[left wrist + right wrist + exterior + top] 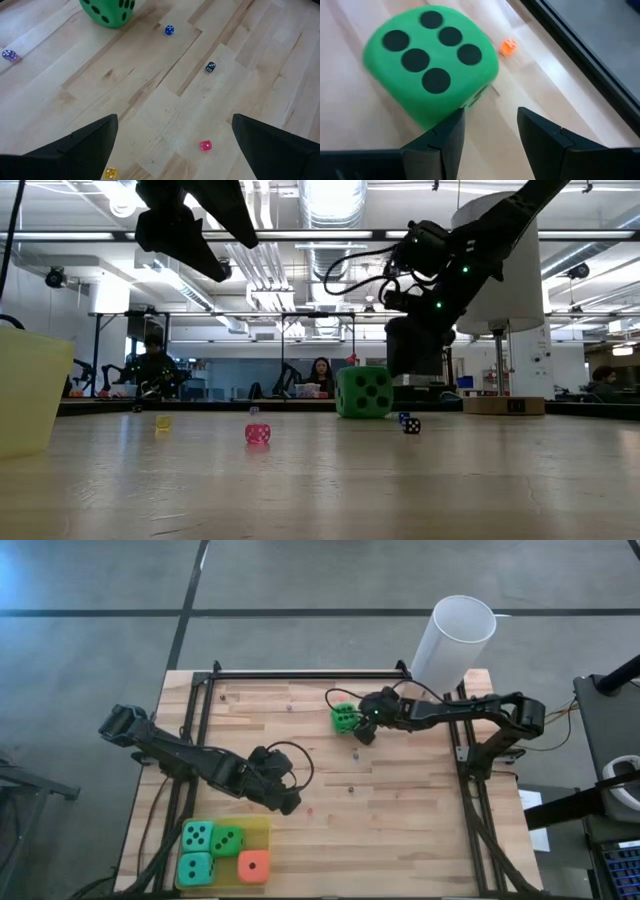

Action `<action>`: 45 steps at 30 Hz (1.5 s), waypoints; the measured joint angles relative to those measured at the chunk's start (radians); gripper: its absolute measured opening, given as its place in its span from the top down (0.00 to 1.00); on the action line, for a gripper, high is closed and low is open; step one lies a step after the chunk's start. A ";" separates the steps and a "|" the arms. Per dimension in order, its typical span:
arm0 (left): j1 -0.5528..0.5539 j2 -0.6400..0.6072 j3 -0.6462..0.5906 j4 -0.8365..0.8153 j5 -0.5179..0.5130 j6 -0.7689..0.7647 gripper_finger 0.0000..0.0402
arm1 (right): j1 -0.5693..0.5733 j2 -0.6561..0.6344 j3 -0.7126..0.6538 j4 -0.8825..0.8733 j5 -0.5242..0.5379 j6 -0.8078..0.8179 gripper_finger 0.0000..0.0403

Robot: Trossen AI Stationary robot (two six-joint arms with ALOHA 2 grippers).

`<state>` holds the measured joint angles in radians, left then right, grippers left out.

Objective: Pick & Place Dice
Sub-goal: Put the large green dice into the yellow bin

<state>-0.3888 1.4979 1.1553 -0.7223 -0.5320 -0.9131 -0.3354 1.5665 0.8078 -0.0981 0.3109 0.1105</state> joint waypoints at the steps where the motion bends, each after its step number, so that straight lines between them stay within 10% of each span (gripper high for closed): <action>1: 0.000 0.000 0.000 0.000 0.000 0.000 0.02 | 0.006 0.000 0.000 0.009 -0.002 -0.008 0.55; 23: 0.000 0.000 0.000 0.000 0.000 -0.002 0.02 | 0.059 0.000 -0.002 0.088 -0.165 -0.119 0.55; 45: 0.000 0.000 0.000 0.000 0.000 0.001 0.01 | -0.049 0.004 0.023 0.079 -0.065 -0.061 0.55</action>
<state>-0.3885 1.4979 1.1553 -0.7223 -0.5323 -0.9125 -0.3848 1.5705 0.8307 -0.0189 0.2462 0.0494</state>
